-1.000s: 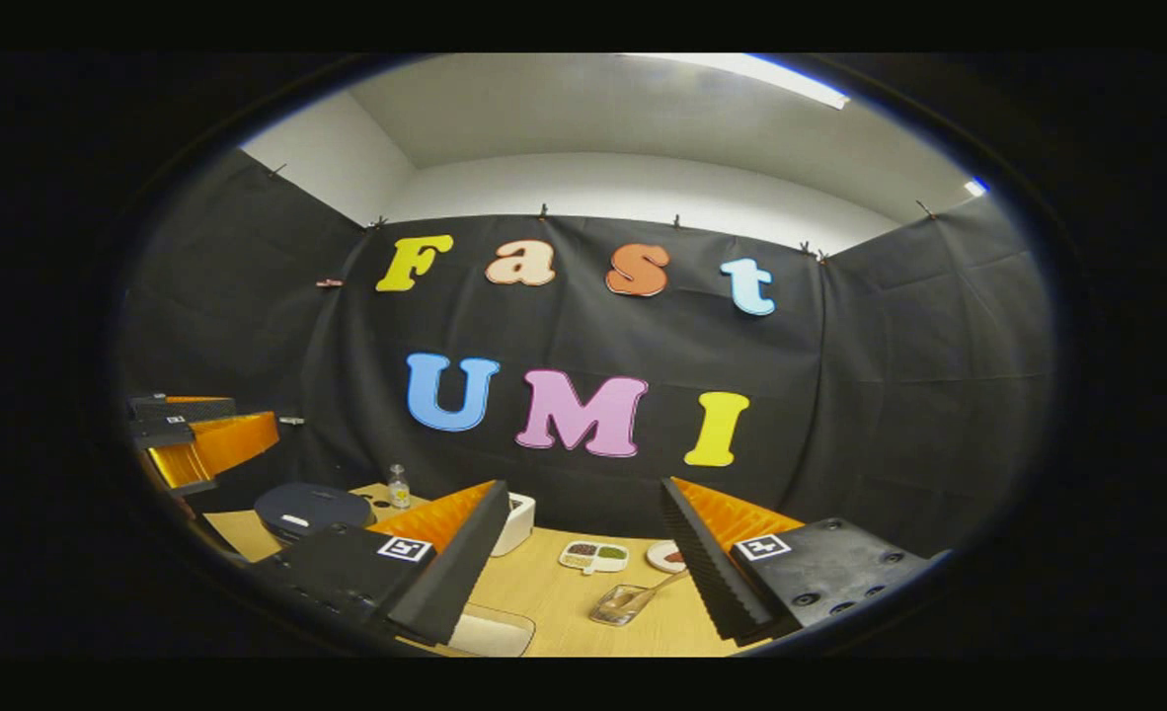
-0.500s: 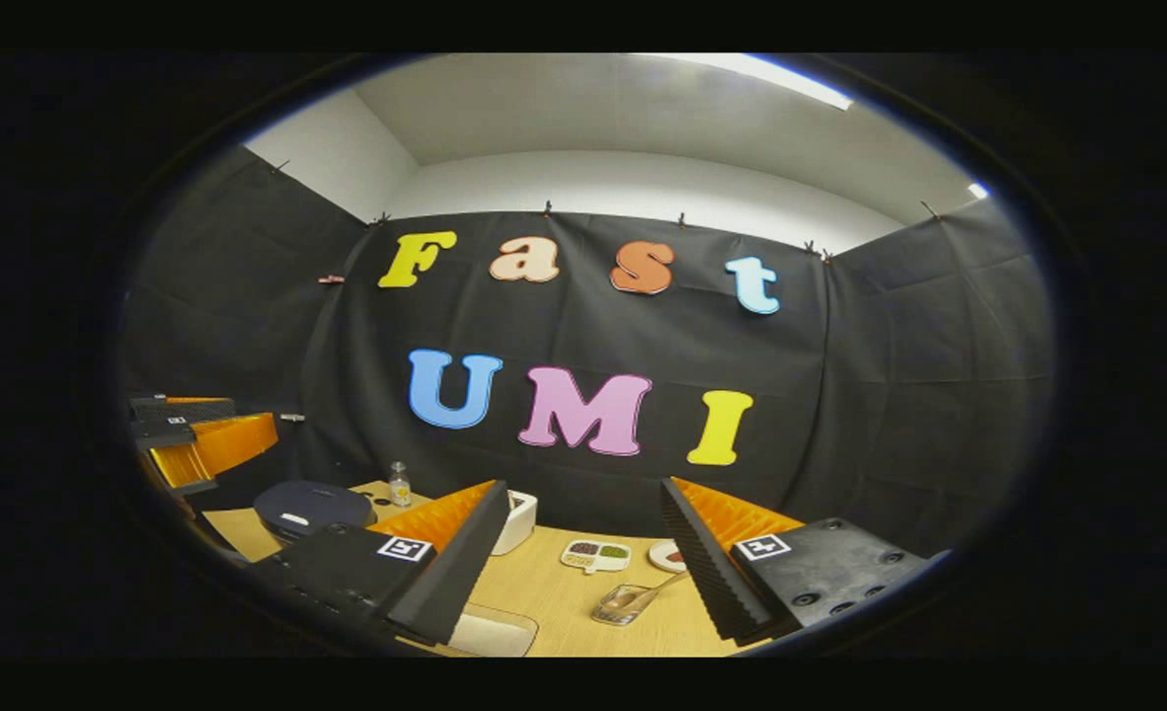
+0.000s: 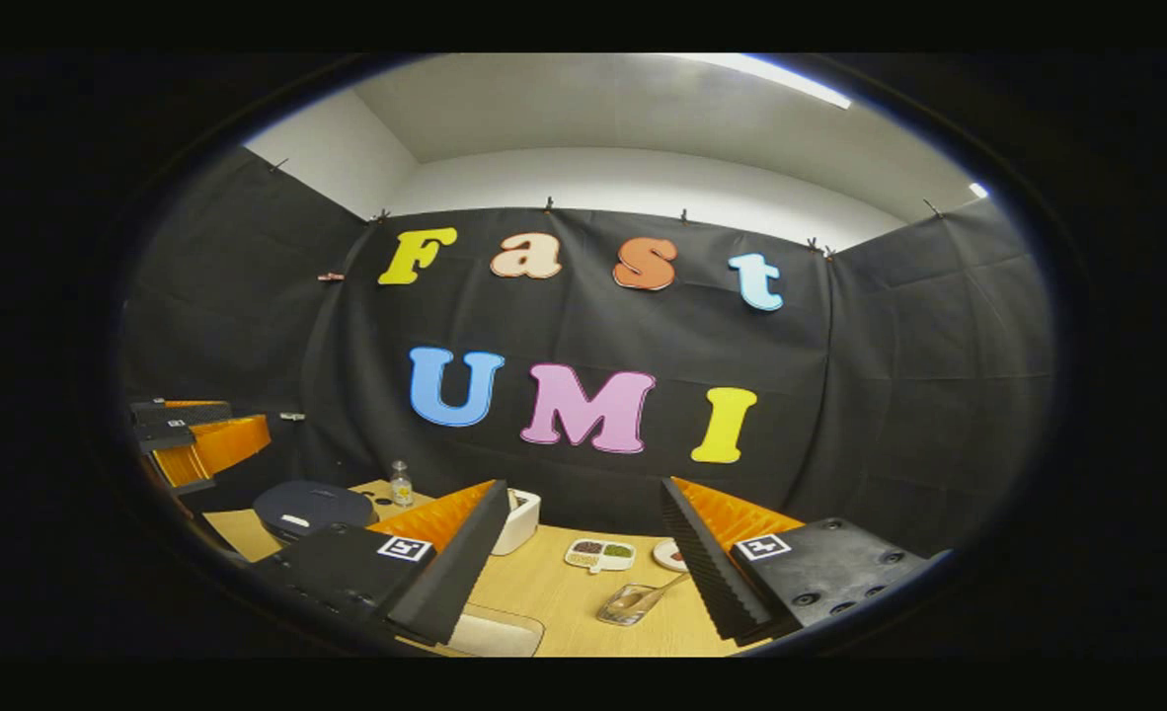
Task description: Close the left gripper, press the button to open the rice cooker; take a wooden spoon from the chopstick holder with the right hand, scoop a spoonful of rice and pour it into the rice cooker, then put the wooden spoon back into the chopstick holder.
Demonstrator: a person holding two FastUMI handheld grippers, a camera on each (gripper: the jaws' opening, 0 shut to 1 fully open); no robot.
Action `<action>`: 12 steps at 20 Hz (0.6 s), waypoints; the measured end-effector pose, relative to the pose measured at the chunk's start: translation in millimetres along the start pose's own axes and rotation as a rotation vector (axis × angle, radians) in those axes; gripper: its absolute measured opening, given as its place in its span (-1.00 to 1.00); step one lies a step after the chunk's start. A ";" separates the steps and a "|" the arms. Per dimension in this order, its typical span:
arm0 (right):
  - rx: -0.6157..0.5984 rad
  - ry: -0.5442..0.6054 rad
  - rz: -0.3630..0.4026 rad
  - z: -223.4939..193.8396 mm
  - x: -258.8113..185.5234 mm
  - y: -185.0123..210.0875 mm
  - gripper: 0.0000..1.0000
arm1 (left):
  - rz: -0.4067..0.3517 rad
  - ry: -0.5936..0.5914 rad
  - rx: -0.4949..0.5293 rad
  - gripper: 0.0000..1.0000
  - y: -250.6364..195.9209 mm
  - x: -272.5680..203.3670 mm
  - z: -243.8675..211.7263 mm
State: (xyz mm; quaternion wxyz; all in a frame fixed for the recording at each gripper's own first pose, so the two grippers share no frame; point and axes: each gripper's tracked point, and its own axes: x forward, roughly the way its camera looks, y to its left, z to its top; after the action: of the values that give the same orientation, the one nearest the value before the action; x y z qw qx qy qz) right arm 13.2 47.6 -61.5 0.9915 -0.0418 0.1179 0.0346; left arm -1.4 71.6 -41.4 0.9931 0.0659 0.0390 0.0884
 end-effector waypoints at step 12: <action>-0.035 0.013 0.023 -1.0 8.5 18.5 0.91 | 0.183 0.192 0.028 0.41 100.6 40.5 -113.0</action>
State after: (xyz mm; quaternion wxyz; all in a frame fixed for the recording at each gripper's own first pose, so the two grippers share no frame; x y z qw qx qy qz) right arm 19.8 66.5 -65.8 0.9894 -0.0581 0.1243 0.0479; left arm 11.2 191.1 -141.9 0.9716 0.0741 0.1289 0.1842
